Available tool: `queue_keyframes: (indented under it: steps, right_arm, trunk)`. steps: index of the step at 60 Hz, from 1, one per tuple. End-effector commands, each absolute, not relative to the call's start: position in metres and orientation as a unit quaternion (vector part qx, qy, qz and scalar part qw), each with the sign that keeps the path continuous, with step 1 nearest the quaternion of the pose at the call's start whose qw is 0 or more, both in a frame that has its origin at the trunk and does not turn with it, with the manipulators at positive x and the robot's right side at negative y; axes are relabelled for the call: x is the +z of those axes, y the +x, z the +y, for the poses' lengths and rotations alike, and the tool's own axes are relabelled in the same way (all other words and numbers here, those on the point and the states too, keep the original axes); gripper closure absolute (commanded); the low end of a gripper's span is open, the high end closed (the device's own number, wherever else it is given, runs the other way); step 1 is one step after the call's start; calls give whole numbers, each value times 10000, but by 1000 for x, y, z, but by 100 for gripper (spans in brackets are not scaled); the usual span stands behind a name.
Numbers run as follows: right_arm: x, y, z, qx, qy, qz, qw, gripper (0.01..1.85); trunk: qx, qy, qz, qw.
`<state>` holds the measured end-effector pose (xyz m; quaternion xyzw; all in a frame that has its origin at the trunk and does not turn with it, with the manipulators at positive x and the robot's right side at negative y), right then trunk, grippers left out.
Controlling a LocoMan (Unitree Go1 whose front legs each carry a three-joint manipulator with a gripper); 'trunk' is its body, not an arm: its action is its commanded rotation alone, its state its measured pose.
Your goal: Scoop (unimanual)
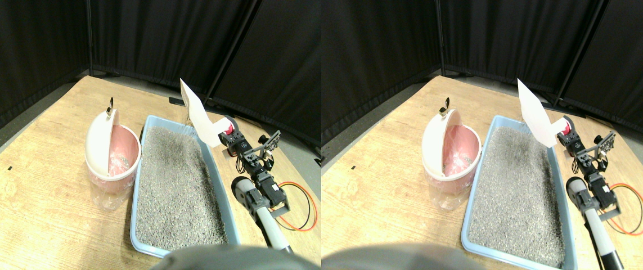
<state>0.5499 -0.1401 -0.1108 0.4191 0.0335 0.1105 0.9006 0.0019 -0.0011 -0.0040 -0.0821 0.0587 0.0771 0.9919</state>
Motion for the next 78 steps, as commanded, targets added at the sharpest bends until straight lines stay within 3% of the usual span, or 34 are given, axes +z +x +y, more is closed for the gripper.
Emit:
queue_keyframes:
  steps: [1, 11, 14, 36, 61, 64, 69, 73, 74, 78]
  right_arm:
    - [-101, 549, -133, 1238, 4468, 118, 8860, 181]
    - [-108, 548, -130, 1259, 4860, 286, 8644, 181]
    - [-110, 547, -129, 1287, 5250, 439, 8402, 181]
    - [-115, 543, -124, 1394, 5478, 615, 8226, 181]
    - [-114, 540, -126, 1475, 5134, 504, 8438, 181]
    - [-111, 538, -127, 1441, 4555, 219, 8782, 181]
    - [-106, 535, -127, 1474, 3952, 4, 9067, 181]
    - [-106, 535, -127, 1474, 3952, 4, 9067, 181]
    - [-101, 533, -129, 1553, 3344, -135, 9294, 181]
    - [-99, 534, -130, 1488, 3204, -154, 9354, 181]
  trunk:
    - [853, -853, 529, 9913]
    - [853, -853, 529, 9913]
    - [871, -883, 550, 9908]
    - [859, -883, 552, 9908]
    - [884, -901, 538, 9905]
    - [894, -909, 547, 9903]
    - [899, -912, 545, 9903]
    - [899, -912, 545, 9903]
    - [912, -931, 547, 9900]
    - [919, -929, 550, 9899]
